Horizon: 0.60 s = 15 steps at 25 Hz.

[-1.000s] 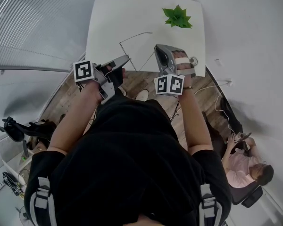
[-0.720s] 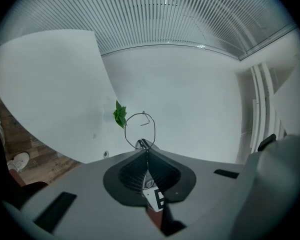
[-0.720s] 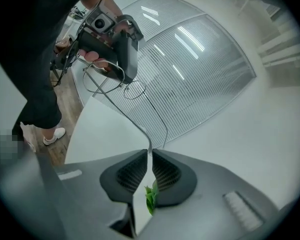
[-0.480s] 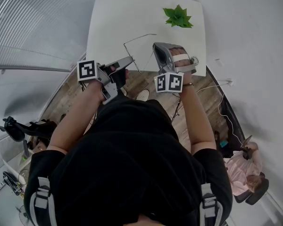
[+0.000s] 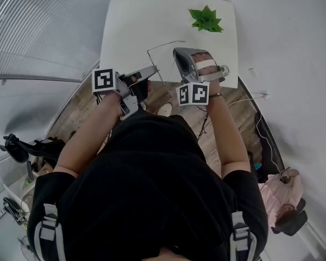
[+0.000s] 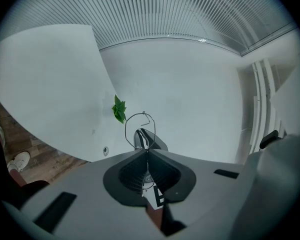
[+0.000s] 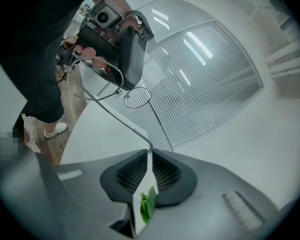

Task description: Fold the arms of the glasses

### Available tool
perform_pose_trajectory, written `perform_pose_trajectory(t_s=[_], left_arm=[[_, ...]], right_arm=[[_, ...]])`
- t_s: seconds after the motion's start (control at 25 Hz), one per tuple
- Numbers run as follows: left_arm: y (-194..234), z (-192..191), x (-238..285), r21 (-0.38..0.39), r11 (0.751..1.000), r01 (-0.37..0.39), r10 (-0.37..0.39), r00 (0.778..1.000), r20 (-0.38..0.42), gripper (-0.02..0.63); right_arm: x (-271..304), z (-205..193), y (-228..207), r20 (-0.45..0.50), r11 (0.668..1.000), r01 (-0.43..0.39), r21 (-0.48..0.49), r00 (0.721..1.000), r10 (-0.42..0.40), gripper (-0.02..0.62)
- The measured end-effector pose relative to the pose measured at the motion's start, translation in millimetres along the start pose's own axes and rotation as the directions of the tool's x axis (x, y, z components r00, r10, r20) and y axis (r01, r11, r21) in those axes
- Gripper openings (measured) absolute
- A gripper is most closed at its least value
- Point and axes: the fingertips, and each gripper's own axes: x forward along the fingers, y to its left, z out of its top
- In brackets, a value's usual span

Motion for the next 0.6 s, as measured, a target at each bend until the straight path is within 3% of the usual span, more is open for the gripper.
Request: perform_pose_trajectory(t_s=[0.6], left_arm=[[-4.7,-6.2,7.6,0.002,1.0,0.009,-0.009,0.999,-0.036,0.014]], right_arm=[[8.3,23.1,0.5,0.04,0.998,-0.018,-0.068,0.999,0.021,0.041]])
